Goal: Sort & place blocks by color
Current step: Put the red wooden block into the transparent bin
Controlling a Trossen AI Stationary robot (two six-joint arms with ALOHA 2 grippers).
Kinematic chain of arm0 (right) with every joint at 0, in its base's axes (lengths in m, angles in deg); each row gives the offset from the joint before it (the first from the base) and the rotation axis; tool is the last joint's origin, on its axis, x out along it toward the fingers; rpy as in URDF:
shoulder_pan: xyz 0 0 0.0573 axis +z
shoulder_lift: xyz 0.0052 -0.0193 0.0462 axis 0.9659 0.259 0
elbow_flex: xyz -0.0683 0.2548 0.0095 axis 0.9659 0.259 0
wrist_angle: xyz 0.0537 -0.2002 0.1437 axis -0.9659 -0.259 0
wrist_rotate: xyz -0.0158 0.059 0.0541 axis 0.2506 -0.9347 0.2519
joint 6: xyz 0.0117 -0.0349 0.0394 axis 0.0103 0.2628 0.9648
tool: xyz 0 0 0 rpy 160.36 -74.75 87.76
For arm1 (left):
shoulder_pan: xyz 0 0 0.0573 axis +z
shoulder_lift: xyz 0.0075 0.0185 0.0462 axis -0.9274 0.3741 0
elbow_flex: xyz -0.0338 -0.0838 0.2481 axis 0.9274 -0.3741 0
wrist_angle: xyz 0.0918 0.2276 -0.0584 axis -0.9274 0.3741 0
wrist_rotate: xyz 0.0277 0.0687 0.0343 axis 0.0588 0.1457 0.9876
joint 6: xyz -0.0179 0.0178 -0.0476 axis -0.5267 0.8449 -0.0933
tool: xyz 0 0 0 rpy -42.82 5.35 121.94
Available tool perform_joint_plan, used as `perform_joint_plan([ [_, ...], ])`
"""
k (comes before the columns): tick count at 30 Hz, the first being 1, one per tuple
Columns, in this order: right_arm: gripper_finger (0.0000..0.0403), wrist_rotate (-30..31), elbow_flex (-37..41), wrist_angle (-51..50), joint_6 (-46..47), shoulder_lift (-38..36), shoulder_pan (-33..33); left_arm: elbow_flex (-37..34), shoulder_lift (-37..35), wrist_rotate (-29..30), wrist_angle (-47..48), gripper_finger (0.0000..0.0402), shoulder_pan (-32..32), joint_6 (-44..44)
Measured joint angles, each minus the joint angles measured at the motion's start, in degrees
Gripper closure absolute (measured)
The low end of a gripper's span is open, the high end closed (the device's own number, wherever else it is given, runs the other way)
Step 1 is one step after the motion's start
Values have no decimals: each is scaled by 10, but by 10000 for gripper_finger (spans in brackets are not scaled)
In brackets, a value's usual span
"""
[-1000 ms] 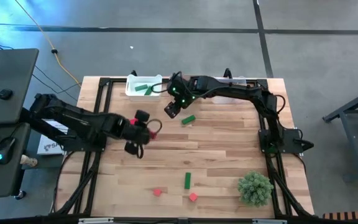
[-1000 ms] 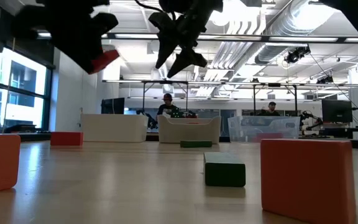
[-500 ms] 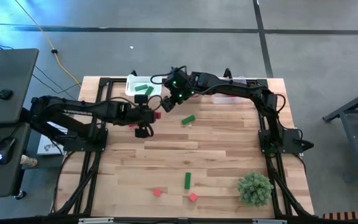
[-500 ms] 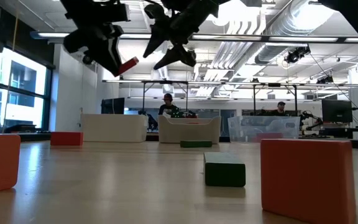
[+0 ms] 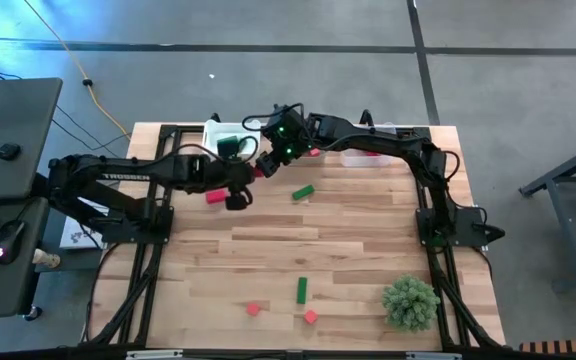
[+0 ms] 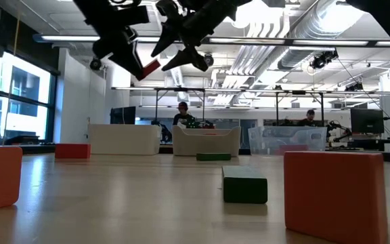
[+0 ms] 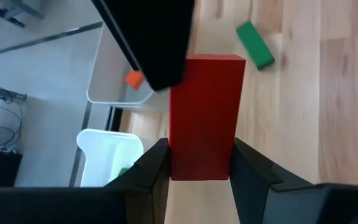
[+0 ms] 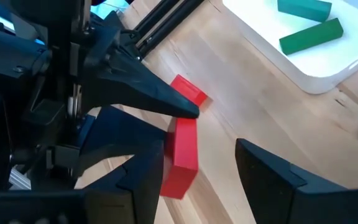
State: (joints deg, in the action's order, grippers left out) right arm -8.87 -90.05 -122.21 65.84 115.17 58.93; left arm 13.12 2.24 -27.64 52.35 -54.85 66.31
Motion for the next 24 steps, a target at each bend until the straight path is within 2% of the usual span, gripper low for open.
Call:
perform_joint_plan([
  [10,223,-2,0,1,-10,0,-1,0,0,15,-47,294,11,-11],
  [14,265,7,0,1,-18,0,-1,0,0,21,-67,294,11,-10],
  [20,356,21,0,13,-29,0,-1,0,1,32,-72,287,12,-6],
  [24,360,24,0,20,-56,0,-2,0,1,43,-73,285,12,-6],
])
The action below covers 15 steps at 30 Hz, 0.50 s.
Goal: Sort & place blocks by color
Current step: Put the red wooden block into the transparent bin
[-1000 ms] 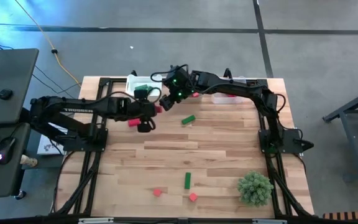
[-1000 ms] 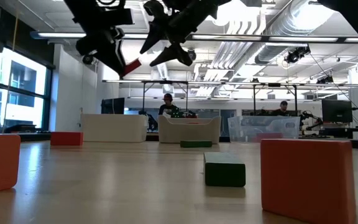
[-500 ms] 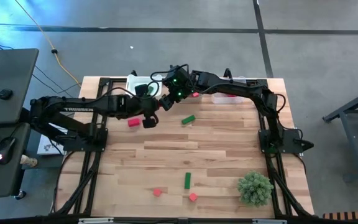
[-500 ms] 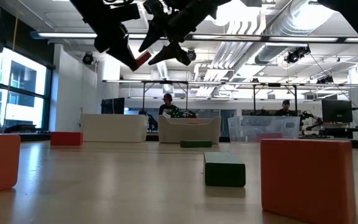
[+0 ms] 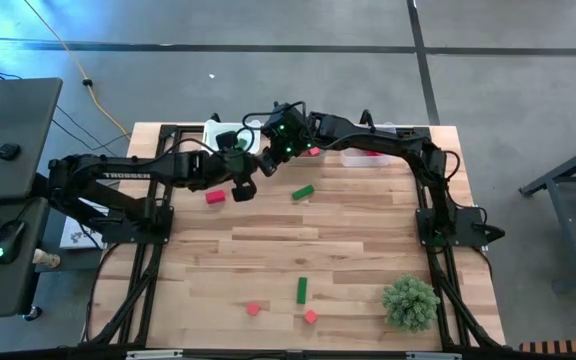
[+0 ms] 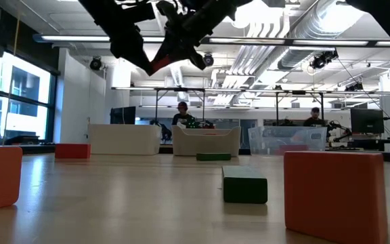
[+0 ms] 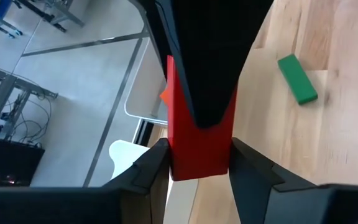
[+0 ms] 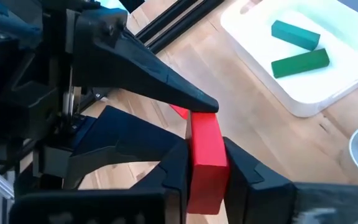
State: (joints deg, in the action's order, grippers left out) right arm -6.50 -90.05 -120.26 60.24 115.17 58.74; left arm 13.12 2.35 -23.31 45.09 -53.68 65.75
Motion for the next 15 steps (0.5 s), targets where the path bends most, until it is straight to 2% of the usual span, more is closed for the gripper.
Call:
perform_joint_plan([
  [5,361,5,0,-9,-13,0,-3,0,0,-6,-2,270,4,-5],
  [15,362,38,0,-80,-54,1,-3,0,0,-4,-5,216,4,-21],
])
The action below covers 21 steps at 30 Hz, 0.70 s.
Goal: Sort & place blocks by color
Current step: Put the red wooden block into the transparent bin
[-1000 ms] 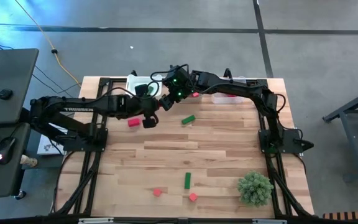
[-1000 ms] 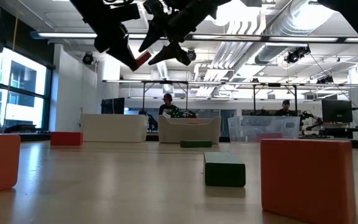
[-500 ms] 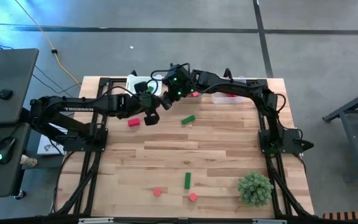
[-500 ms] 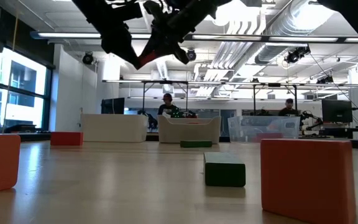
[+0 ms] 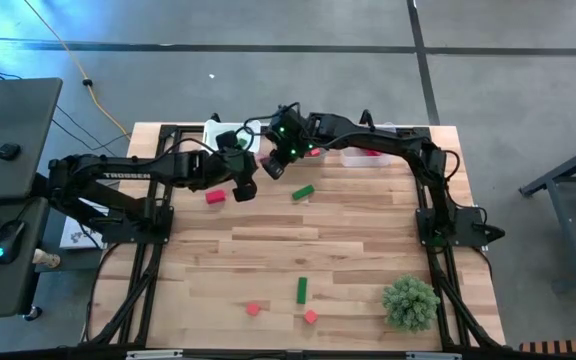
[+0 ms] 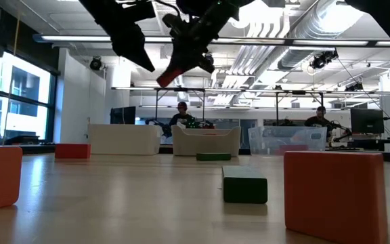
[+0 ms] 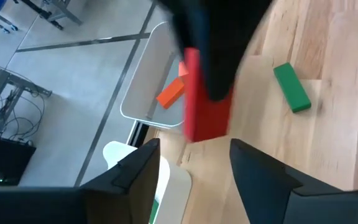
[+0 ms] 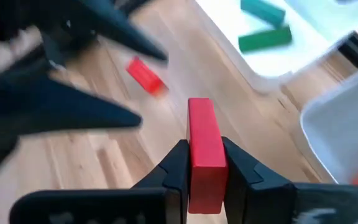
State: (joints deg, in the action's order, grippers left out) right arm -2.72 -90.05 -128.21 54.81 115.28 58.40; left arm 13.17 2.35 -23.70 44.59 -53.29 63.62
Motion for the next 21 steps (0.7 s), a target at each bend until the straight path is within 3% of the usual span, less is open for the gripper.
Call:
perform_joint_plan([
  [12,362,151,0,-172,-75,0,-14,0,0,12,1,194,43,-13],
  [21,362,219,0,-292,-96,0,-49,0,0,3,2,197,75,-15],
])
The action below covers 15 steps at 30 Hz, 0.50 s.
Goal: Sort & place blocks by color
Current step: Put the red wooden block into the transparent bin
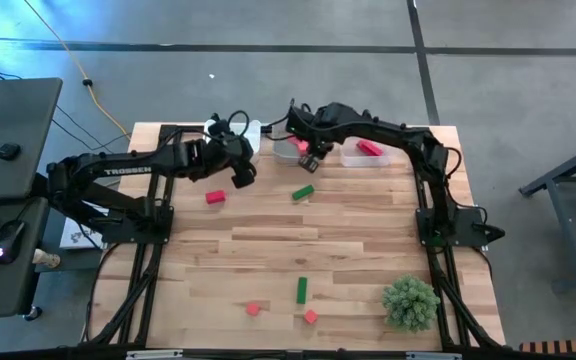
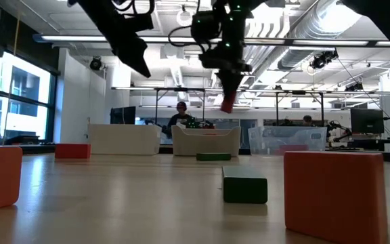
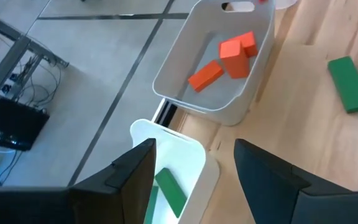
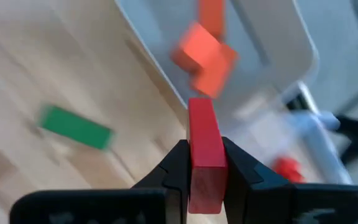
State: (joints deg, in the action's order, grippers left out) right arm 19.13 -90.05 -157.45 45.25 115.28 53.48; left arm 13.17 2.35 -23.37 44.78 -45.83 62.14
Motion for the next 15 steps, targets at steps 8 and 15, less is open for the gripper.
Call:
perform_joint_plan([
  [8,361,76,0,-89,1,0,-34,0,0,-5,0,197,19,-1],
  [15,361,116,0,-134,19,-1,-72,0,0,-8,0,197,38,0],
])
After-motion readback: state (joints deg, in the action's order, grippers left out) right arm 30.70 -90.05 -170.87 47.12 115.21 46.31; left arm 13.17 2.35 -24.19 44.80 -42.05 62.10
